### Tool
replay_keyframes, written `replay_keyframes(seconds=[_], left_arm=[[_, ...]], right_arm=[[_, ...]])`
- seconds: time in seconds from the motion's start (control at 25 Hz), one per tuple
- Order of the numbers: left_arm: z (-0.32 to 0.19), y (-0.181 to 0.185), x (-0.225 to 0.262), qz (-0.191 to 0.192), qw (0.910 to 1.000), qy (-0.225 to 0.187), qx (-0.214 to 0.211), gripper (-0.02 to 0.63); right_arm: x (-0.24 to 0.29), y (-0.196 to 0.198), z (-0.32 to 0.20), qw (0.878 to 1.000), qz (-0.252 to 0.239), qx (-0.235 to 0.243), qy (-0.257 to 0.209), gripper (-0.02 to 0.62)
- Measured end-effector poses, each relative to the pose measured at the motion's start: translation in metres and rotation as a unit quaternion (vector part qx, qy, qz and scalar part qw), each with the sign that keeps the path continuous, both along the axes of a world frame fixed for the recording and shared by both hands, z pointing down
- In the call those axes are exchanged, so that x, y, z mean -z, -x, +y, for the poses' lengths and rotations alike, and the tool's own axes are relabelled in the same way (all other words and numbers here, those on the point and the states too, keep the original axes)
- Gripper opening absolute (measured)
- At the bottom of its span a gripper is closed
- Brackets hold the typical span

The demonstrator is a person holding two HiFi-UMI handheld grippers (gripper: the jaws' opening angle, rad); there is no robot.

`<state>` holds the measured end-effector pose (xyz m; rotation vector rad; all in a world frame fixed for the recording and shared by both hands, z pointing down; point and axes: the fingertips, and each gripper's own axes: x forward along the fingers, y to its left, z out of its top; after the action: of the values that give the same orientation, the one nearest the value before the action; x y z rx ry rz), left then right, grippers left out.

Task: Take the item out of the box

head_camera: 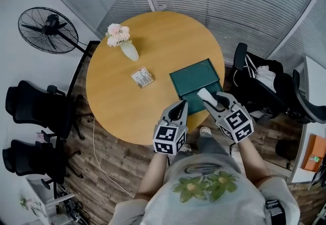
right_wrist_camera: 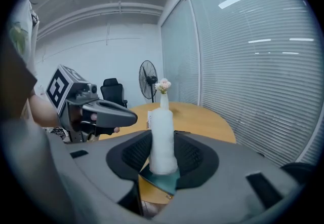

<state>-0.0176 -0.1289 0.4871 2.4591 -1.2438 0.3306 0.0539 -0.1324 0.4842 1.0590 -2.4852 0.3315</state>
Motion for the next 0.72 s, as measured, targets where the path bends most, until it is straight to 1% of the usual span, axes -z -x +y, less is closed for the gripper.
replay_keyframes(seconds=[0.32,0.72], left_arm=[[0.008,-0.011,0.004,0.003,0.9999,-0.004,-0.011,0.002],[0.014,-0.022,0.005,0.005,0.9997,-0.005,-0.021,0.002]], right_arm=[[0.013,-0.001,0.014,0.999,-0.029,-0.011,-0.008,0.141],[0.024,-0.003,0.023,0.998,-0.050,-0.019,-0.013,0.138]])
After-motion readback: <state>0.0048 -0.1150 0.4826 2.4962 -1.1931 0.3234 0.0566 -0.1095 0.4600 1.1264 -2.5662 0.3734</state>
